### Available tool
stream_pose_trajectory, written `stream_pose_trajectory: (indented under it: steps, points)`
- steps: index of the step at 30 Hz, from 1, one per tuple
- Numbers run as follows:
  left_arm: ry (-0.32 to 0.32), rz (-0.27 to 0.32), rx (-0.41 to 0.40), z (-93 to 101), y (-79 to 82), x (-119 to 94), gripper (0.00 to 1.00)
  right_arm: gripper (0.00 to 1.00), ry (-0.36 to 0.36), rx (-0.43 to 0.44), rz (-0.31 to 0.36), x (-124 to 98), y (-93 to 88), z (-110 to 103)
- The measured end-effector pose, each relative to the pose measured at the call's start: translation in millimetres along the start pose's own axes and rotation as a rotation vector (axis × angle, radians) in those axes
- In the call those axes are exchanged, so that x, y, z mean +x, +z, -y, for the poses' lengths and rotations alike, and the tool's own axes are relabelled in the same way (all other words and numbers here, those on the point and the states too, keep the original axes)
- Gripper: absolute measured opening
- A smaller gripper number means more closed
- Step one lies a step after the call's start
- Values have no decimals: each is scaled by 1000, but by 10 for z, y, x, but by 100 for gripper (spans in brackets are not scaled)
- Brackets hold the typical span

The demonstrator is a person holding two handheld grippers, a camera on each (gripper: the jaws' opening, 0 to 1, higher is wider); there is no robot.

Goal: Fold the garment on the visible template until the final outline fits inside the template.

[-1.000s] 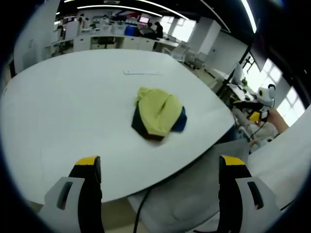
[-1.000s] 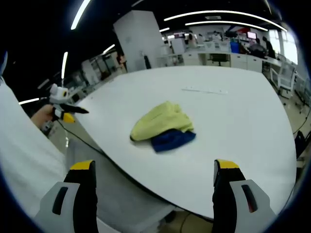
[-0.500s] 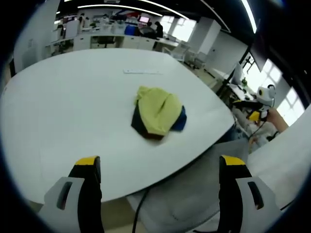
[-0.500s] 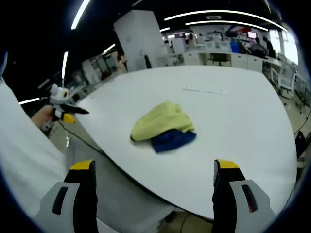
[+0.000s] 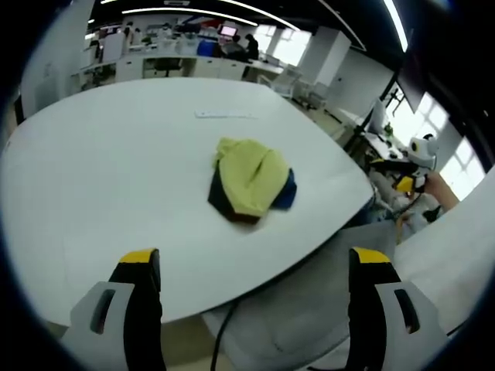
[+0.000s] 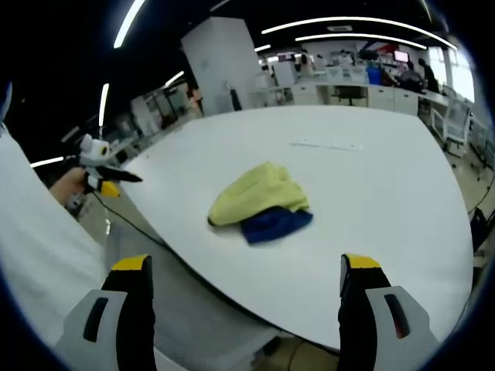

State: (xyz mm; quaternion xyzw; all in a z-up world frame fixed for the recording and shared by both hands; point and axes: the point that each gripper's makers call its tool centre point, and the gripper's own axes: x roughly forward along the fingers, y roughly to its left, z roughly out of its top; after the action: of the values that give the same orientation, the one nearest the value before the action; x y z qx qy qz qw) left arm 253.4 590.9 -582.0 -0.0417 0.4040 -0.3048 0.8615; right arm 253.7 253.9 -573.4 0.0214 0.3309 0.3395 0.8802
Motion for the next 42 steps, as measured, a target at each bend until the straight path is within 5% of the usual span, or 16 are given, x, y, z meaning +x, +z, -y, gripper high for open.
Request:
stream_pose_trajectory:
  steps: [42]
  points:
    - [-17, -32, 29, 29, 20, 109, 99, 100, 37, 8, -14, 159, -1, 20]
